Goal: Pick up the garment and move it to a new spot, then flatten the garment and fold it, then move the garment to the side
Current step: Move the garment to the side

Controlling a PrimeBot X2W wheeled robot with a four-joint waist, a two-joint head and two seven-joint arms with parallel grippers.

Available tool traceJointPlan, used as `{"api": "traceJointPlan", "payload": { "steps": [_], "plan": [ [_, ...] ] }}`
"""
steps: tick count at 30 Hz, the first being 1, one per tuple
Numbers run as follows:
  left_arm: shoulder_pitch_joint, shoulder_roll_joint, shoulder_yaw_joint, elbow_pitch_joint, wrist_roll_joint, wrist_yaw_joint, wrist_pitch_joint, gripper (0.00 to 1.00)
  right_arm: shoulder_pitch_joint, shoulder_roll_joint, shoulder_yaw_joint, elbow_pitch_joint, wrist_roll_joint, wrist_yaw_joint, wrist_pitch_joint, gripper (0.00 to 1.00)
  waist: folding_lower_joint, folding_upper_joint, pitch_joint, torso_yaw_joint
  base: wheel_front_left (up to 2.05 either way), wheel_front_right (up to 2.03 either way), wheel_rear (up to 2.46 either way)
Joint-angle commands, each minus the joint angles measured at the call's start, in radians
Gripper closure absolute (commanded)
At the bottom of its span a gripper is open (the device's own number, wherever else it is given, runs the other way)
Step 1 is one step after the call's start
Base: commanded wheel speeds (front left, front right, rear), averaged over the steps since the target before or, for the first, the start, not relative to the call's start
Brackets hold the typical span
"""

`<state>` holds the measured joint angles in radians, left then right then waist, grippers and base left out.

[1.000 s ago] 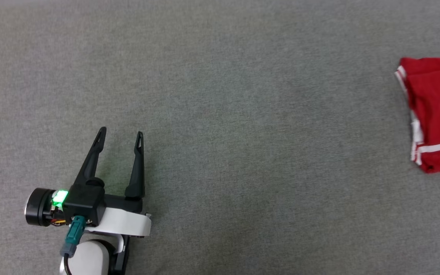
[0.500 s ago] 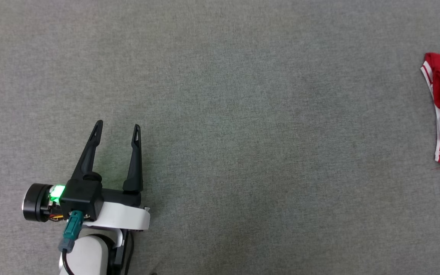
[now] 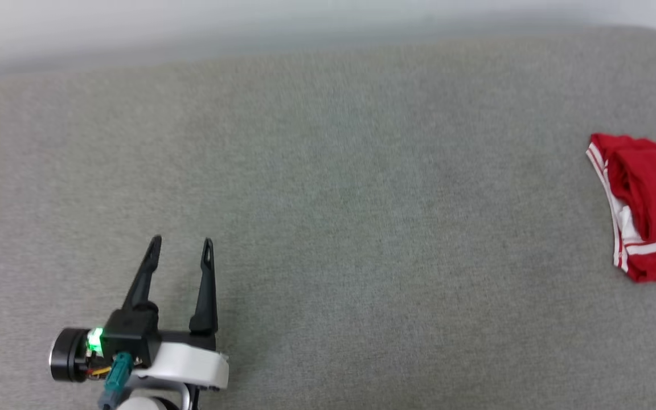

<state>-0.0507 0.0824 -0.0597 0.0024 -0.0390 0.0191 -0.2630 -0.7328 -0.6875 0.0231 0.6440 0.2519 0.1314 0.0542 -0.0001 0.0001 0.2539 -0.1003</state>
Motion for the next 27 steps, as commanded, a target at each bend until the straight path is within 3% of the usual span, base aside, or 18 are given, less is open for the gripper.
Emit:
{"api": "traceJointPlan", "payload": {
  "steps": [1, 12, 19, 27],
  "plan": [
    [0.018, -0.003, 0.0, 0.004, -0.002, 0.007, -0.002, 0.0, 0.024, 0.024, -0.019, -0.026, -0.006, -0.001, -0.032, 0.0, 0.0001, -0.0001, -0.048, 0.017, 0.0, 0.0, 0.0],
    [0.077, -0.007, 0.016, 0.02, -0.016, 0.001, -0.002, 0.0, 0.248, 0.258, -0.096, -0.338, -0.081, -0.001, -0.23, 0.0, 0.0001, -0.0001, -0.158, 0.075, 0.0, 0.0, 0.0],
    [0.107, -0.011, 0.016, 0.034, -0.019, 0.002, -0.002, 0.0, 0.438, 0.404, -0.094, -0.5, -0.146, -0.001, -0.275, 0.0, 0.0001, -0.0001, -0.207, 0.109, 0.0, 0.0, 0.0],
    [0.128, -0.013, 0.013, 0.045, -0.018, -0.003, -0.002, 0.0, 0.636, 0.551, -0.095, -0.571, -0.16, -0.001, -0.285, 0.0, 0.0001, -0.0001, -0.249, 0.131, 0.0, 0.0, 0.0]
  ]
}}
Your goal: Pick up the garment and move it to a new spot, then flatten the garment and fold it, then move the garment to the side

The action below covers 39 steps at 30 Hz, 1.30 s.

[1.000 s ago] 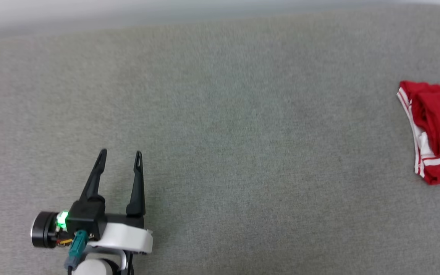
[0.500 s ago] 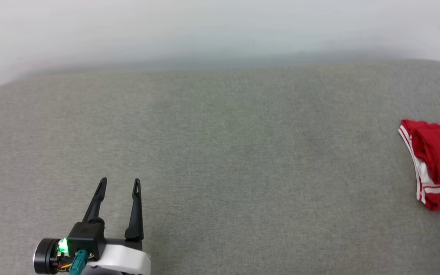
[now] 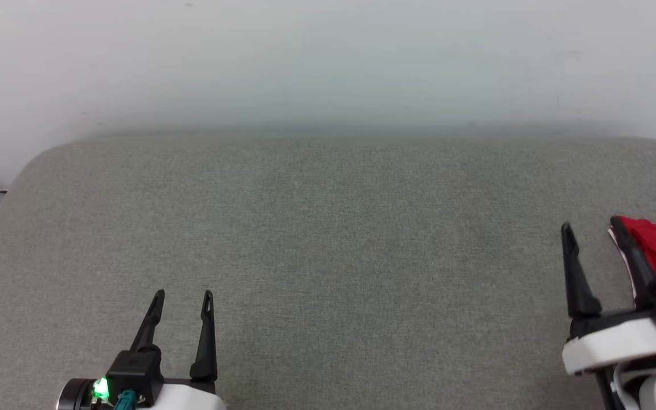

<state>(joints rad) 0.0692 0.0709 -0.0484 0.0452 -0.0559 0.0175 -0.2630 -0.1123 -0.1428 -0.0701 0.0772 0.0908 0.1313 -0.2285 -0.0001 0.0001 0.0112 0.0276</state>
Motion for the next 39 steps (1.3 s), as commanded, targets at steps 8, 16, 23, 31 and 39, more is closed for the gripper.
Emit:
{"api": "traceJointPlan", "payload": {
  "steps": [8, 16, 23, 31, 39],
  "plan": [
    [0.024, -0.001, -0.004, 0.013, 0.003, -0.009, -0.002, 0.0, 0.137, 0.049, -0.017, -0.014, 0.008, -0.001, -0.013, 0.0, 0.0001, -0.0001, -0.026, 0.009, 0.0, 0.0, 0.0],
    [0.036, 0.0, -0.005, 0.014, -0.002, -0.02, -0.002, 0.0, 0.22, 0.077, -0.042, -0.036, 0.02, -0.001, -0.024, 0.0, 0.0001, -0.0001, -0.044, 0.009, 0.0, 0.0, 0.0],
    [0.041, -0.003, -0.007, 0.019, -0.006, -0.027, -0.002, 0.0, 0.265, 0.089, -0.033, -0.04, 0.021, -0.001, -0.029, 0.0, 0.0001, -0.0001, -0.047, 0.01, 0.0, 0.0, 0.0],
    [0.038, -0.003, -0.003, 0.024, -0.006, -0.032, -0.002, 0.0, 0.286, 0.093, -0.029, -0.058, 0.021, -0.001, -0.031, 0.0, 0.0001, -0.0001, -0.043, 0.015, 0.0, 0.0, 0.0],
    [0.041, -0.007, -0.004, 0.052, -0.005, -0.027, 0.004, 1.0, 0.281, 0.089, -0.024, -0.029, 0.019, 0.0, -0.024, 1.0, 0.0002, -0.0001, -0.041, 0.019, 0.0, 0.0, 0.0]
  ]
}}
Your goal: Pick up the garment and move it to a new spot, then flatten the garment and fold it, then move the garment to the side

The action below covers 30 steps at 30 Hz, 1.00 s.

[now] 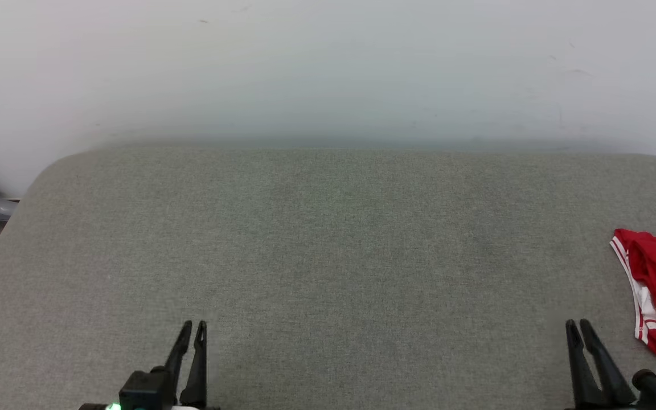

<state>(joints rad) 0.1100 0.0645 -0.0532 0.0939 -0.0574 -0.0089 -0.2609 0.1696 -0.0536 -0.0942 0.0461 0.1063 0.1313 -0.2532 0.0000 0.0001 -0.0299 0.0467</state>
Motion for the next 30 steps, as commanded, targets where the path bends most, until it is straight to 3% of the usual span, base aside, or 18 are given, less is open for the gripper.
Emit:
{"api": "traceJointPlan", "payload": {
  "steps": [1, 30],
  "plan": [
    [0.006, -0.002, 0.0, 0.013, -0.004, 0.0, 0.004, 1.0, 0.0, 0.0, 0.001, 0.011, 0.004, 0.0, 0.003, 1.0, 0.0, -0.0001, 0.0, 0.0, 0.0, 0.0, 0.0],
    [-0.074, -0.006, 0.058, 0.061, -0.534, -0.043, 0.131, 1.0, -0.098, -0.006, 0.002, 0.075, 0.525, 0.0, 0.121, 1.0, 0.0, -0.0001, 0.007, -0.01, 0.0, 0.0, 0.0]
  ]
}}
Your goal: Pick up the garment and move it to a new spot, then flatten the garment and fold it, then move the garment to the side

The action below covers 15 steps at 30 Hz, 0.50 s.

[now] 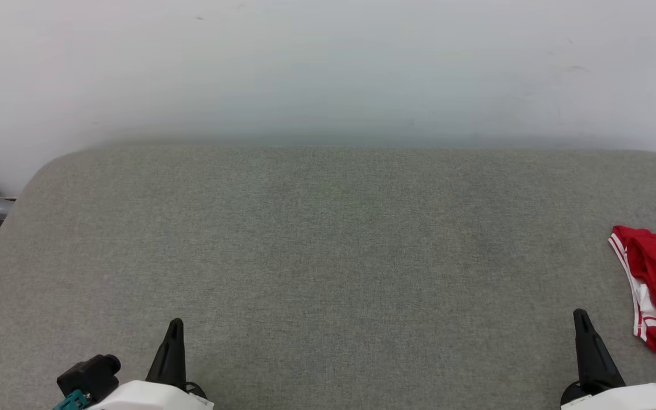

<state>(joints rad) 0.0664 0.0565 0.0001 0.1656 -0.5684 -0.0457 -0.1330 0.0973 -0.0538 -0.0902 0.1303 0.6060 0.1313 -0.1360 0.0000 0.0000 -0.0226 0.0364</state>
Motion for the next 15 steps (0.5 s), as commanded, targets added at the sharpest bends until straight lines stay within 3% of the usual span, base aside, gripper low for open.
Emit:
{"api": "traceJointPlan", "payload": {
  "steps": [1, 15],
  "plan": [
    [-0.033, 0.002, 0.006, -0.009, -0.039, -0.007, 0.007, 1.0, -0.029, -0.006, -0.002, -0.007, 0.041, 0.0, 0.007, 1.0, 0.0, 0.0, 0.0, 0.0, 0.0, 0.0, 0.0],
    [-0.065, 0.0, 0.029, 0.008, -0.247, -0.024, 0.058, 1.0, -0.068, -0.007, -0.004, 0.017, 0.244, 0.0, 0.056, 1.0, 0.0, 0.0, 0.004, -0.006, 0.0, 0.0, 0.0]
  ]
}}
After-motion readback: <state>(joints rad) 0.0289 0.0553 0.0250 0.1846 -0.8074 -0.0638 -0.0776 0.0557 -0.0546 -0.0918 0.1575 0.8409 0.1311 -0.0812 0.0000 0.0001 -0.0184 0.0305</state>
